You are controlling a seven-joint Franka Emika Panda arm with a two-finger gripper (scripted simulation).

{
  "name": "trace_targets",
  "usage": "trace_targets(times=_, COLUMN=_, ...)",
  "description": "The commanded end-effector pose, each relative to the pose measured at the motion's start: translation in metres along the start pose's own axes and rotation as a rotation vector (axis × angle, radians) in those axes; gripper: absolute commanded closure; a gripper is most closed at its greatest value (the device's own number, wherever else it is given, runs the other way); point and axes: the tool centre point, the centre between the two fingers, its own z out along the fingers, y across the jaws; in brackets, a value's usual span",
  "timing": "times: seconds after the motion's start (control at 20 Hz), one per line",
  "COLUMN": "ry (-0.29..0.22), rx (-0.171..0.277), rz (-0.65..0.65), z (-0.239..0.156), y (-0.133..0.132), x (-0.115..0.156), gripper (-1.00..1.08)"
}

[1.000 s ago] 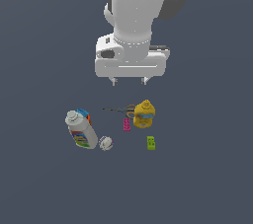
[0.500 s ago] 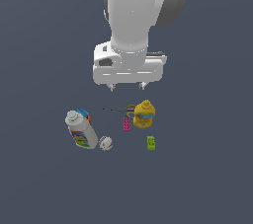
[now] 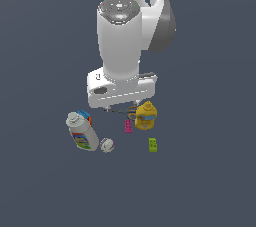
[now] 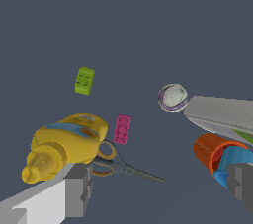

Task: Pick up a designated object from a clutter of objects.

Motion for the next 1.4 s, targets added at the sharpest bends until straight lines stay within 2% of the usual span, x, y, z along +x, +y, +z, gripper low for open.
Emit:
trace_targets(times=0.0, ry=0.002, rx=0.002, rz=-0.049, z=0.018, y=0.010, x=0.009, gripper=-0.92)
trace_targets(times=0.75, ry=0.019, rx=0.006, rz=-0.316, z=0.126, y=0.067, x=0.041, gripper=-0.92)
trace_targets(times=1.05, ry=0.023, rx=0.006, rz=-0.370, z=0.150, y=0.079, x=0.044, gripper=-0.92)
trace_targets(times=1.35, ry=0.024, rx=0.006, rz=-0.387, z=0.158, y=0.083, x=0.044, gripper=-0.92)
